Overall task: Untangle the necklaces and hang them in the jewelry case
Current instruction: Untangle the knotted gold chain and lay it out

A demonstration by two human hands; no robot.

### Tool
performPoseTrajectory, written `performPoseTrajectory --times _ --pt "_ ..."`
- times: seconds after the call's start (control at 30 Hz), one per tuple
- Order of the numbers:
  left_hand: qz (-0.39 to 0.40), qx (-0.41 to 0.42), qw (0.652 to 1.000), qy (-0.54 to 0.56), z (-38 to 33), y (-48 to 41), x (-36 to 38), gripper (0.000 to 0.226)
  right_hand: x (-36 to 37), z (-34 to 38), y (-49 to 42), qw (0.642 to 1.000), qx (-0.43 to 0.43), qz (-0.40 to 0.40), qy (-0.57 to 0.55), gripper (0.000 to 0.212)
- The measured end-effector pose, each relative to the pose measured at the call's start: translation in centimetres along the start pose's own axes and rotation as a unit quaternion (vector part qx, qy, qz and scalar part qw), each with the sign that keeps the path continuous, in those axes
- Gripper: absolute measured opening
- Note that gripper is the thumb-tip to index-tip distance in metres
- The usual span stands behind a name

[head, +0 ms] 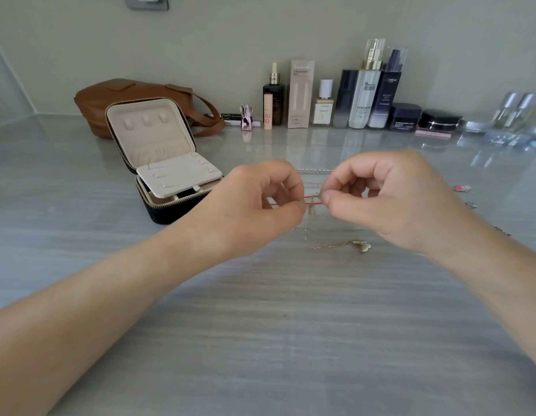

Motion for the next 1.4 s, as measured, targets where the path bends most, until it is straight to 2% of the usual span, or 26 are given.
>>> performPoseTrajectory --times 0.1,0.27,0.37,0.6,1.0,1.23,1.4 --pt "0.004 -0.001 1.000 -0.009 0.0 0.0 0.1 0.017 0.0 0.1 0.0 1.000 0.005 0.005 0.001 0.017" --pt "-0.039 0.007 0.998 0.041 -0.4 -0.1 -0.6 0.009 0.1 0.1 -0.1 1.000 0.017 0.009 -0.006 0.017" --pt "-0.035 0.001 0.999 0.030 -0.2 -0.1 -0.5 0.018 -0.1 0.1 -0.1 0.999 0.022 -0.003 -0.032 0.015" --pt "-0.011 -0.008 0.999 0.044 0.0 0.1 0.5 0.020 -0.1 0.2 -0.1 0.999 0.018 0.003 -0.041 0.015" --pt "-0.019 -0.046 0.997 0.062 0.2 0.0 0.4 0.018 0.1 0.2 -0.1 0.999 0.015 0.009 -0.045 0.010" --pt "-0.022 -0.079 0.992 0.100 0.2 0.0 0.3 0.016 0.2 -0.8 -0.3 0.998 0.054 0.004 -0.038 0.012" --pt "-0.022 -0.100 0.988 0.117 0.0 0.1 0.2 0.015 0.6 -1.0 -0.1 0.998 0.052 0.005 -0.023 0.009"
Point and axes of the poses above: each hand's wrist, its own y-axis away from the middle knuckle, its own x-axis out of the palm, z = x × y, the point moved 4 cm from there along -y, towards the middle knuckle, and after that the axes turned 2 degrees about y, right-handed, at the moved point
